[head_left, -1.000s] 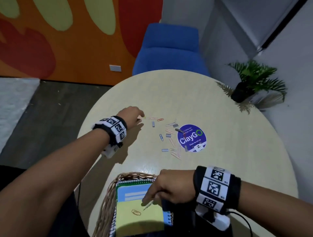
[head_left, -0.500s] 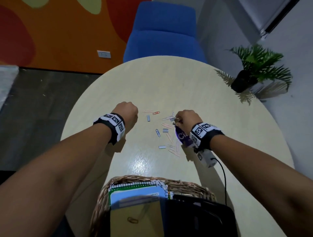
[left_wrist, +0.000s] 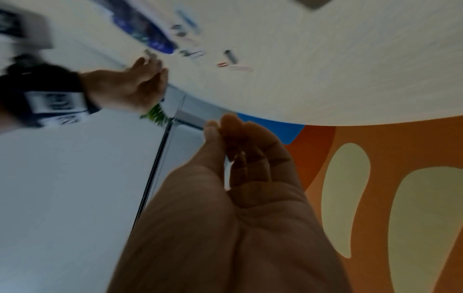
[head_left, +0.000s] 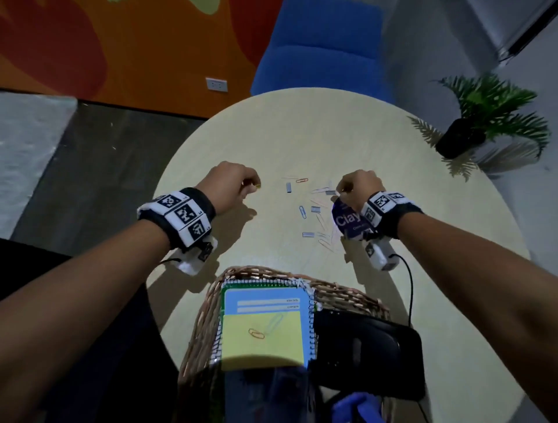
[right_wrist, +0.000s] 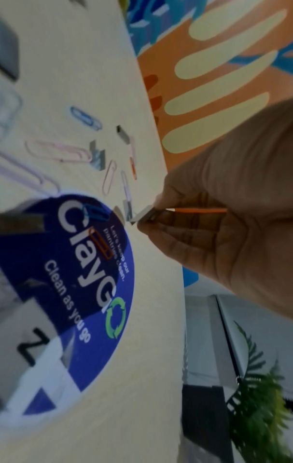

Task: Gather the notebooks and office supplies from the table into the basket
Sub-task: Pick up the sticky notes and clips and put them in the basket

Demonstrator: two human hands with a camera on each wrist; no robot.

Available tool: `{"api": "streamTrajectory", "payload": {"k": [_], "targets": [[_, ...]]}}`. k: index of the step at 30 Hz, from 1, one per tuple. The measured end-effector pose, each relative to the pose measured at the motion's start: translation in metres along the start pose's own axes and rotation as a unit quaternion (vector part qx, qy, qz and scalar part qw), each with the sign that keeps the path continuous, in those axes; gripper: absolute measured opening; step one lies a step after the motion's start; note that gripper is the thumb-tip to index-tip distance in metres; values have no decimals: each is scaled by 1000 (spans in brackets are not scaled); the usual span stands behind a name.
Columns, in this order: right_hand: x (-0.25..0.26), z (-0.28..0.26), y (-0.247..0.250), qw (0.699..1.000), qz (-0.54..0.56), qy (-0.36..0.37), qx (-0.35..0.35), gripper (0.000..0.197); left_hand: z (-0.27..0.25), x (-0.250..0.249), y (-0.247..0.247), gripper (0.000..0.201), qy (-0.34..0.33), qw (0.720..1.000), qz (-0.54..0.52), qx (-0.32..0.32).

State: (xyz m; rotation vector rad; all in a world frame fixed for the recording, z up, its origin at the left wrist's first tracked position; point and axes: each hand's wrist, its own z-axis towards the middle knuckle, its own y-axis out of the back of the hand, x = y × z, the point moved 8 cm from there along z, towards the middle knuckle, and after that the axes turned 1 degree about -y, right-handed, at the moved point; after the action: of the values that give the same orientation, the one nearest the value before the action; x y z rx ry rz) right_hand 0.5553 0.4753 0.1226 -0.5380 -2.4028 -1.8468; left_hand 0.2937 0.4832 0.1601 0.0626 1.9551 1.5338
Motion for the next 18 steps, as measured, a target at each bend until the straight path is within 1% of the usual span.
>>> {"api": "streamTrajectory", "payload": {"k": [3, 6, 8, 10, 12, 14, 16, 18], "targets": [[0, -16, 11, 998, 68, -12, -6, 15, -56, -31, 3, 15, -35, 997, -46, 54], [12, -36, 22, 994, 112, 6, 4, 13, -108, -54, -11, 15, -57, 990, -66, 107], [26, -53, 24, 985, 165, 24, 40, 17, -136, -62, -30, 17, -56, 985, -67, 150], [45, -77, 19, 965, 234, 47, 106, 21, -156, -61, -50, 25, -44, 981, -64, 180], [70, -108, 6, 931, 297, 73, 197, 18, -166, -51, -58, 30, -31, 984, -58, 165], [91, -140, -9, 909, 304, 100, 266, 16, -169, -36, -48, 31, 0, 992, -64, 112], [104, -162, -24, 900, 284, 125, 305, 18, -168, -19, -29, 28, 41, 993, -97, 46], [112, -179, -35, 894, 276, 140, 322, 18, -166, -6, -15, 26, 68, 991, -116, 10]]}}
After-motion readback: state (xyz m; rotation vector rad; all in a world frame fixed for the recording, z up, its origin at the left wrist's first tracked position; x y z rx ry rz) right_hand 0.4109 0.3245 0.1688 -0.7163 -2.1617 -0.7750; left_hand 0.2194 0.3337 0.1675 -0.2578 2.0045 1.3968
